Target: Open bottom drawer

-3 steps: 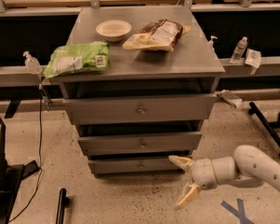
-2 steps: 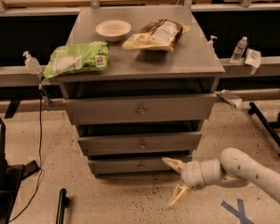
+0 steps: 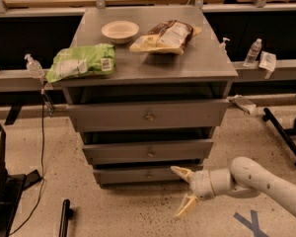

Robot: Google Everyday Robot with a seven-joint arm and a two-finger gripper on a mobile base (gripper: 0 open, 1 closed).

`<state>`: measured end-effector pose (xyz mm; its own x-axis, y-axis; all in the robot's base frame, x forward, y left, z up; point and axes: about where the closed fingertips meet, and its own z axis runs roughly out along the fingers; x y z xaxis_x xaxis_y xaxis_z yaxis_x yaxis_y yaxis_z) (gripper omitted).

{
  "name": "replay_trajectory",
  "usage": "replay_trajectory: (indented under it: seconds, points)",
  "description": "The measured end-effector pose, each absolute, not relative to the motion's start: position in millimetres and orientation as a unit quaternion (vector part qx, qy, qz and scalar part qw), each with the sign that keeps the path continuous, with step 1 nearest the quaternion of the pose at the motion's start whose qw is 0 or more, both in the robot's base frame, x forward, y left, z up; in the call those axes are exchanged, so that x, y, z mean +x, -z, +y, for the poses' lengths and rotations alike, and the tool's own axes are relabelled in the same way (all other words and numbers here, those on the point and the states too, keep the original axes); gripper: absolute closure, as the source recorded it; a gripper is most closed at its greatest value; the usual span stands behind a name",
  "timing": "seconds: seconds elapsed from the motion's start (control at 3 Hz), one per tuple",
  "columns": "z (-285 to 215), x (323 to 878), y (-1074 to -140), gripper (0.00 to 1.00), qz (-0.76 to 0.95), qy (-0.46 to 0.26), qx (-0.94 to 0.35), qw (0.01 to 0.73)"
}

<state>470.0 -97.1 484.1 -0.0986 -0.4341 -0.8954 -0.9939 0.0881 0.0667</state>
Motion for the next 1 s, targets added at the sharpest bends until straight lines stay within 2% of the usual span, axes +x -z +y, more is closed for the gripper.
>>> replay_trajectory:
  seconds: [0.67, 1.0]
  points:
    - [-116.3, 474.8, -429.9, 0.00, 0.664, -0.291, -0.610, 0.319]
    - [-124.9, 477.1, -407.9, 0.00, 0.672, -0.272, -0.615, 0.310]
